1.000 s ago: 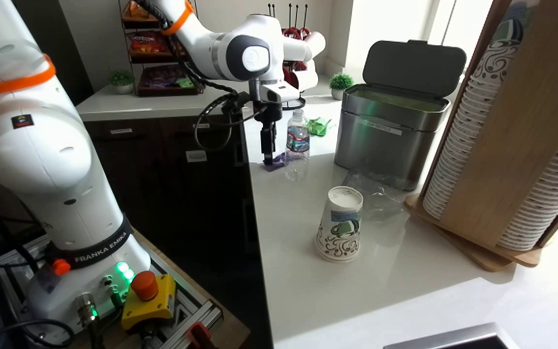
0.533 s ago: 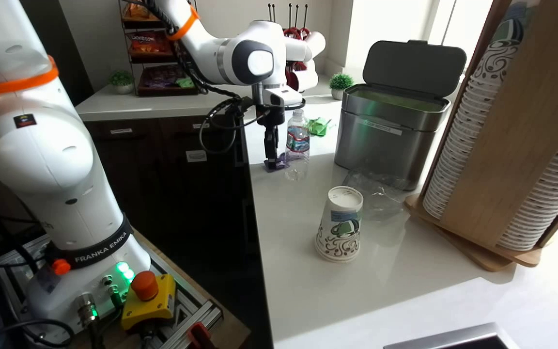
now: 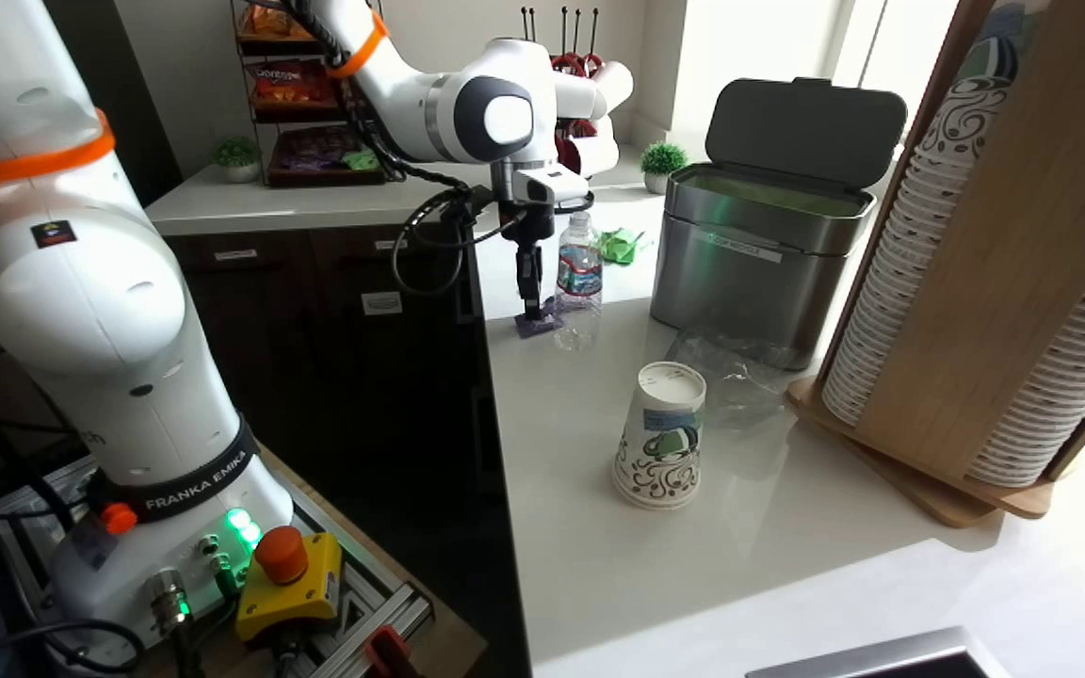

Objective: Place the object on top of the container

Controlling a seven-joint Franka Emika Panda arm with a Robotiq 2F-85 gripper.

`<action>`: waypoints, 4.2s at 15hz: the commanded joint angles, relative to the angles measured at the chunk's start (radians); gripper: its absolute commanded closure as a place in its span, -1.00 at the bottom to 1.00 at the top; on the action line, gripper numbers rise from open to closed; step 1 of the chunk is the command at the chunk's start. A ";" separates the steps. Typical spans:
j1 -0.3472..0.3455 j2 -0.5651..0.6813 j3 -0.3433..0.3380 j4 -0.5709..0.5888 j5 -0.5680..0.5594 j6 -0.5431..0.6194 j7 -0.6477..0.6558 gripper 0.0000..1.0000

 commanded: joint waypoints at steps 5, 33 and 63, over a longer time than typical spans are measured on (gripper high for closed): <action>0.039 -0.059 -0.014 -0.033 0.005 -0.006 -0.048 1.00; -0.361 -0.537 -0.148 -0.089 -0.057 -0.472 -0.277 1.00; -0.387 -0.193 -0.269 0.158 -0.051 -0.229 -0.175 1.00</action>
